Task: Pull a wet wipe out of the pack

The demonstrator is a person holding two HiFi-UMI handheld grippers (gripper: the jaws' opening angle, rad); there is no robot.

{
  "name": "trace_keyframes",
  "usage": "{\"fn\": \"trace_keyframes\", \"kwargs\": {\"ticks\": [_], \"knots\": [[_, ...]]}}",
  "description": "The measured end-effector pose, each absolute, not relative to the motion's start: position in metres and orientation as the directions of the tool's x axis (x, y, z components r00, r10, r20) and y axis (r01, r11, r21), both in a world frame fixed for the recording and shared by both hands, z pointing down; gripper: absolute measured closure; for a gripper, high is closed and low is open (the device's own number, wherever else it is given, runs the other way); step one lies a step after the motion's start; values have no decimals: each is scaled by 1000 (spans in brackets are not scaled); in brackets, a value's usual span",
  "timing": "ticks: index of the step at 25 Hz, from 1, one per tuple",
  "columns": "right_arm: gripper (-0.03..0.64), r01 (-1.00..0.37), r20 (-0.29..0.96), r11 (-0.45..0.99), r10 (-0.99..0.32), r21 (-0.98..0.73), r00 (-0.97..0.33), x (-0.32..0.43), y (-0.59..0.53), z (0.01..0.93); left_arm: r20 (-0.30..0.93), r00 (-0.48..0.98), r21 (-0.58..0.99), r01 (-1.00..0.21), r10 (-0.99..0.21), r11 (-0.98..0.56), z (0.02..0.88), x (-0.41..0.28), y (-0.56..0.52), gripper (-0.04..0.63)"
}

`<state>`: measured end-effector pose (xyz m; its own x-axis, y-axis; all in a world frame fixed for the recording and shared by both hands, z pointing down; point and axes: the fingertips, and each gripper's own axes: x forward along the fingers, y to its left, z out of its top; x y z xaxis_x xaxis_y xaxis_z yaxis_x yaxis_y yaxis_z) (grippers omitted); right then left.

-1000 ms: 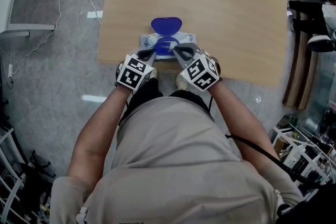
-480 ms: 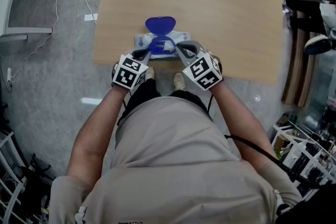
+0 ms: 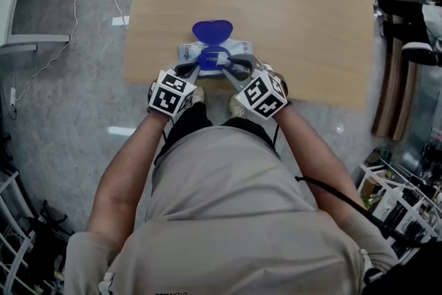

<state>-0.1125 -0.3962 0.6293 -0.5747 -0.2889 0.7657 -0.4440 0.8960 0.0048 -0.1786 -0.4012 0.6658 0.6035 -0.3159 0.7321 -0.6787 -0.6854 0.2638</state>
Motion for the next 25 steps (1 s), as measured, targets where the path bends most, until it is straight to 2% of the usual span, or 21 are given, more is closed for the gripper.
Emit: {"fn": "trace_keyframes", "kwargs": {"ticks": [2, 7, 9, 12, 25], "knots": [[509, -444, 773, 896, -288, 9, -565, -113, -398, 633, 731, 606, 265, -676, -315, -687, 666, -179, -401, 588], [511, -433, 797, 901, -277, 21, -537, -117, -400, 644, 727, 611, 268, -673, -314, -689, 667, -179, -400, 588], [529, -430, 801, 902, -280, 31, -530, -118, -401, 646, 726, 611, 266, -672, -314, -691, 667, -179, -400, 588], [604, -428, 799, 902, -290, 45, -527, -119, -403, 645, 726, 614, 272, -671, -311, -690, 667, -179, -400, 588], [612, -469, 778, 882, -324, 43, -538, -114, -403, 631, 730, 603, 254, -677, -322, -691, 666, -181, -401, 588]]}}
